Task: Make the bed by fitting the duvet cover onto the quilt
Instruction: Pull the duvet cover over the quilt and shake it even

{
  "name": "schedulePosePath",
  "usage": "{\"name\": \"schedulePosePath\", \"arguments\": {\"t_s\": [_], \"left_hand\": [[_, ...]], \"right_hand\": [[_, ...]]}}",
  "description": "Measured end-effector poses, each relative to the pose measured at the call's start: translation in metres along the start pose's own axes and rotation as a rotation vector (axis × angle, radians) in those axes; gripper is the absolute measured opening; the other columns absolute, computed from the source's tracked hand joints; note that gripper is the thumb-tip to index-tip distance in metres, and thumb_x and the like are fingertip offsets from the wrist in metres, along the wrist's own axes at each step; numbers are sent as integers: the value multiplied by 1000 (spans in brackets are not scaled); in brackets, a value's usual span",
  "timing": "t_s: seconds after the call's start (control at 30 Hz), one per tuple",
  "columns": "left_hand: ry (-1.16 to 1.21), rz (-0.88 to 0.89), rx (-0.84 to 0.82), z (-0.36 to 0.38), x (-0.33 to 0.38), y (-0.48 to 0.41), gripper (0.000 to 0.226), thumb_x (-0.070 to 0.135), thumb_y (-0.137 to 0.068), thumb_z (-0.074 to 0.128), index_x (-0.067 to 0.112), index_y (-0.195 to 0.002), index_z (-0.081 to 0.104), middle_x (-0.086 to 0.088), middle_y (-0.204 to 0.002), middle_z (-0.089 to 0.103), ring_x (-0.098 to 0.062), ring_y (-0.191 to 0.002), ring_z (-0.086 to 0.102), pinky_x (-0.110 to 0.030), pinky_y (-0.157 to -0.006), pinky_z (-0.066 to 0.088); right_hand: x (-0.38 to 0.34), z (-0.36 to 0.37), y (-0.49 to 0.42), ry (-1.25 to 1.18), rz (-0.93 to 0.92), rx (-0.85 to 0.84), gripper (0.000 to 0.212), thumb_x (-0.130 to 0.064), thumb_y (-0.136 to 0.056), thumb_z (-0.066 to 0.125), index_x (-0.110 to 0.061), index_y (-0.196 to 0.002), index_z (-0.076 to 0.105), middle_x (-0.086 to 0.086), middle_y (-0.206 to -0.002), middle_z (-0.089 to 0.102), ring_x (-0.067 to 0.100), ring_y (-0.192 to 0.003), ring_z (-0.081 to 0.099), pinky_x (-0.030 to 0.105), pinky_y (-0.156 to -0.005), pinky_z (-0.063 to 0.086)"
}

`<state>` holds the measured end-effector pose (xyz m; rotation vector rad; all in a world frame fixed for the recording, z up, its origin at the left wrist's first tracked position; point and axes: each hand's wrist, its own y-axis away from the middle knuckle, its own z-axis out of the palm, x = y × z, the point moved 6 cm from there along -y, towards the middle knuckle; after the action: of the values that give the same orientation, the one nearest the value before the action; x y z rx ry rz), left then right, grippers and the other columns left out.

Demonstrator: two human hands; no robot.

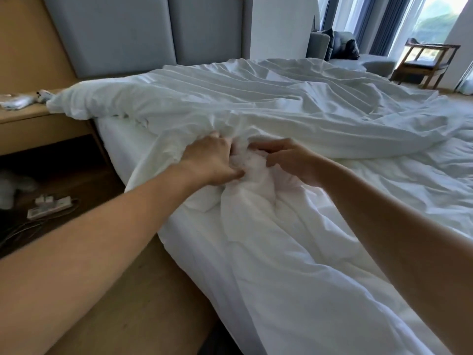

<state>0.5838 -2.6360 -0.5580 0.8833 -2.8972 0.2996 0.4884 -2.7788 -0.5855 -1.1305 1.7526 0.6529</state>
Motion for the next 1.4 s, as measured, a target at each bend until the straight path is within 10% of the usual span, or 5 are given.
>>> {"name": "schedulePosePath", "arguments": {"t_s": [0.1, 0.23, 0.63, 0.9, 1.4], "left_hand": [[-178, -101, 82, 15, -10, 2, 55, 67, -89, 54, 22, -122, 58, -8, -133, 48, -36, -124, 45, -54, -99, 42], [-305, 6, 304, 27, -7, 10, 37, 46, -103, 40, 20, -107, 66, -10, -118, 62, -35, -110, 54, -52, -95, 37], [381, 54, 383, -15, -1, 6, 58, 52, -98, 56, 21, -52, 41, 7, -48, 42, -9, -50, 43, -30, -51, 28], [354, -147, 130, 37, -51, 20, 47, 57, -79, 73, 17, -60, 60, 4, -62, 65, -20, -68, 65, -29, -58, 43], [173, -242, 107, 26, -51, -2, 55, 58, -99, 46, 17, -64, 55, -6, -72, 62, -27, -70, 57, -33, -64, 39]], "right_hand": [[6, -32, 7, 331, -62, 319, 7, -22, -81, 75, -16, -82, 72, -3, -78, 66, 12, -71, 56, 27, -67, 44], [22, -3, 8, 766, -27, 71, 70, -72, -67, 65, -31, -123, 67, -5, -128, 66, 19, -116, 59, 27, -90, 41], [-48, -67, -4, 541, -308, 784, 36, -35, -80, 49, -20, -101, 75, 8, -109, 74, 34, -102, 65, 32, -77, 47], [40, 54, 13, 514, 9, -474, 28, -37, -93, 64, -19, -113, 69, 5, -113, 66, 19, -102, 62, 33, -82, 52], [8, -41, -17, 795, -141, 565, 25, -29, -90, 58, -16, -102, 75, 18, -108, 72, 41, -97, 66, 38, -76, 50]]}}
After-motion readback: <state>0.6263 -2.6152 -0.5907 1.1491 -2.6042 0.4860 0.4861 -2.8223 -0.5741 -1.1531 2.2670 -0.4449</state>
